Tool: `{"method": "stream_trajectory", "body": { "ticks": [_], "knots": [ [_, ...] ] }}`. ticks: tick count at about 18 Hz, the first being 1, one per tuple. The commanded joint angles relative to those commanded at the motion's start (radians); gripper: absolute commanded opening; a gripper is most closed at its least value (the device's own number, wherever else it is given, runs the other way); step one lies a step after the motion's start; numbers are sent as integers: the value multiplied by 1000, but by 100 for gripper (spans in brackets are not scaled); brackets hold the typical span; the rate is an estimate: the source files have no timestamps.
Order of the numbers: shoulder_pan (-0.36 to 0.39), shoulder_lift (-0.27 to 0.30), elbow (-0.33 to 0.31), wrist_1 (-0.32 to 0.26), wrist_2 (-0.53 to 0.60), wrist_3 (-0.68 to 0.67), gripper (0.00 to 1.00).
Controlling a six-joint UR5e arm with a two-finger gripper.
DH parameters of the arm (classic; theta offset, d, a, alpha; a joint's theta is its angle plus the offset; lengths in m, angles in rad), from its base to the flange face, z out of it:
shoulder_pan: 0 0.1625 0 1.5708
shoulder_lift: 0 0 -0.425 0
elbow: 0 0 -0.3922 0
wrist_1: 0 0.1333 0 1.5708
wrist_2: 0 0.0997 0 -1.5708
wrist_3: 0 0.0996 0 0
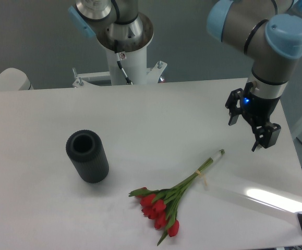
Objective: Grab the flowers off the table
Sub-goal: 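Move the open gripper toward the tied stems of the red tulips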
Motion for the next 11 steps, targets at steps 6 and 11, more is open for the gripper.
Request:
{"method": "stream_trajectory", "body": {
  "ticks": [6,11],
  "knots": [
    [-35,11,-83,114,11,-40,99],
    [-60,9,-109,130,18,-116,100]
  ]
}}
